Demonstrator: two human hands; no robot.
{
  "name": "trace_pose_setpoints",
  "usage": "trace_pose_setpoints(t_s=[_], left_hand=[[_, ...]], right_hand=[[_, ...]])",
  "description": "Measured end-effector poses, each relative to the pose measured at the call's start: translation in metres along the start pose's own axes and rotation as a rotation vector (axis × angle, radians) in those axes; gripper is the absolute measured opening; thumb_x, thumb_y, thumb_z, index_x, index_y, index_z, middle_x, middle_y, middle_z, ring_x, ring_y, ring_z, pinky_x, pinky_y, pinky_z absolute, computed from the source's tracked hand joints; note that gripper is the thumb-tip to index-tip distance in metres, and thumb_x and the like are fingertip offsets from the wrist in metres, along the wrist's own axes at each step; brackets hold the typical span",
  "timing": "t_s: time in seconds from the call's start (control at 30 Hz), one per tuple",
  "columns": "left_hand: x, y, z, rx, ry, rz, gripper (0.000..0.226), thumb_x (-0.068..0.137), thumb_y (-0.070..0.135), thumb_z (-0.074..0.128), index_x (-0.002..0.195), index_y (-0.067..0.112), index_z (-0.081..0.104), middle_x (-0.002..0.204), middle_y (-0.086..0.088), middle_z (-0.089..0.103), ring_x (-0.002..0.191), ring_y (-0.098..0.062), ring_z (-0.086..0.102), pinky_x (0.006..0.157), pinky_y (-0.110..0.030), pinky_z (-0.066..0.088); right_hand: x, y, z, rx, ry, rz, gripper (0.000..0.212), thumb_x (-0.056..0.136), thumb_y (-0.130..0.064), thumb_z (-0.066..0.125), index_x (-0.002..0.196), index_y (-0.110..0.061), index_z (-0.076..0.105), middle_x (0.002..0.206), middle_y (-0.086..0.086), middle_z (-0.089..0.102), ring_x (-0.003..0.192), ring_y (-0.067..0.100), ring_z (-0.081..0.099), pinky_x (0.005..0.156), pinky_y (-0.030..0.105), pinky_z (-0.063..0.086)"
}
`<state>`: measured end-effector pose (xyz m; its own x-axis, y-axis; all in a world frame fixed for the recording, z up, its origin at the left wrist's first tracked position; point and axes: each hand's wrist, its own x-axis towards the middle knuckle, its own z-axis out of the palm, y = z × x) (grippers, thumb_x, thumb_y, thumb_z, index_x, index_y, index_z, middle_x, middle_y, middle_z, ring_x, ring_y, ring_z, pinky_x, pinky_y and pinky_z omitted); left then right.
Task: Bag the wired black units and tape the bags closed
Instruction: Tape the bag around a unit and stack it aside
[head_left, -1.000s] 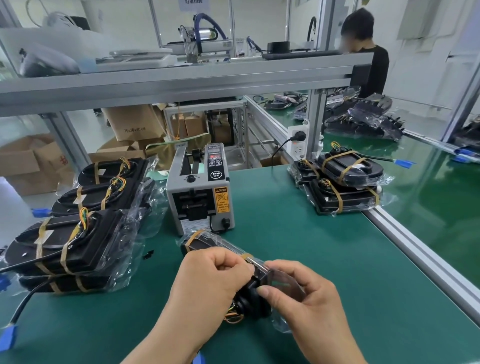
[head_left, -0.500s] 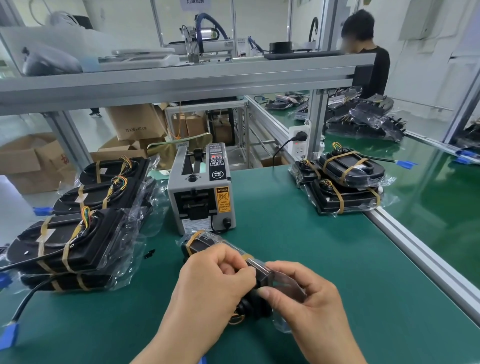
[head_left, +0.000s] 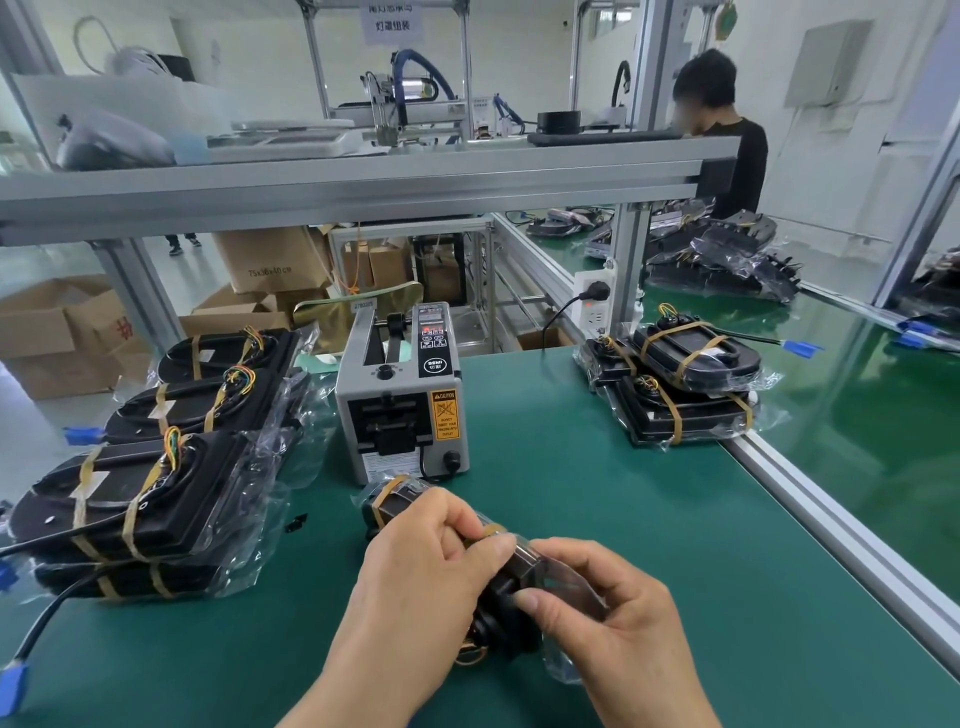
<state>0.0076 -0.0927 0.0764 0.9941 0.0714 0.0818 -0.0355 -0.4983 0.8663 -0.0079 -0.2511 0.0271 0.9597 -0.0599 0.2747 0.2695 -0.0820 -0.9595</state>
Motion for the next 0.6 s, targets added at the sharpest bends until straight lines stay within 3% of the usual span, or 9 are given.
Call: trace_pose_setpoints(t_s=[0.2, 0.37, 0.5, 0.6], left_hand=[[0.003, 0.001, 0.002, 0.019, 0.001, -0.008, 0.010, 0.088, 0.038, 0.063, 0.079, 0.040, 0.057, 0.050, 0.014, 0.050, 0.045, 0.001, 0.046, 0.054, -0.023, 0.036], [0.004, -0.002, 0.003, -0.001, -0.035, 0.027, 0.012, 0.085, 0.035, 0.067, 0.082, 0.042, 0.058, 0.053, 0.012, 0.051, 0.047, 0.001, 0.044, 0.056, -0.019, 0.040], [0.006, -0.005, -0.002, 0.005, -0.089, 0.076, 0.019, 0.081, 0.036, 0.073, 0.084, 0.044, 0.056, 0.054, 0.010, 0.051, 0.048, 0.001, 0.044, 0.051, -0.011, 0.039], [0.009, -0.008, -0.007, 0.015, -0.143, 0.102, 0.024, 0.077, 0.036, 0.077, 0.084, 0.043, 0.055, 0.054, 0.009, 0.049, 0.048, 0.000, 0.043, 0.052, -0.009, 0.039]], right_hand=[[0.000, 0.002, -0.002, 0.004, 0.008, 0.041, 0.042, 0.066, -0.003, 0.088, 0.083, -0.039, 0.077, 0.083, -0.005, 0.078, 0.076, 0.015, 0.074, 0.067, 0.016, 0.054], [0.000, 0.005, -0.002, 0.019, 0.016, 0.110, 0.037, 0.069, -0.005, 0.088, 0.087, -0.035, 0.077, 0.088, -0.001, 0.078, 0.082, 0.027, 0.074, 0.063, 0.036, 0.060], [0.002, 0.004, -0.003, 0.008, 0.017, 0.083, 0.038, 0.067, -0.001, 0.088, 0.085, -0.032, 0.078, 0.087, 0.000, 0.078, 0.082, 0.023, 0.075, 0.077, 0.030, 0.060], [0.002, 0.003, -0.004, -0.004, -0.004, 0.077, 0.038, 0.067, -0.003, 0.088, 0.086, -0.035, 0.078, 0.086, -0.003, 0.078, 0.083, 0.018, 0.075, 0.076, 0.022, 0.057]])
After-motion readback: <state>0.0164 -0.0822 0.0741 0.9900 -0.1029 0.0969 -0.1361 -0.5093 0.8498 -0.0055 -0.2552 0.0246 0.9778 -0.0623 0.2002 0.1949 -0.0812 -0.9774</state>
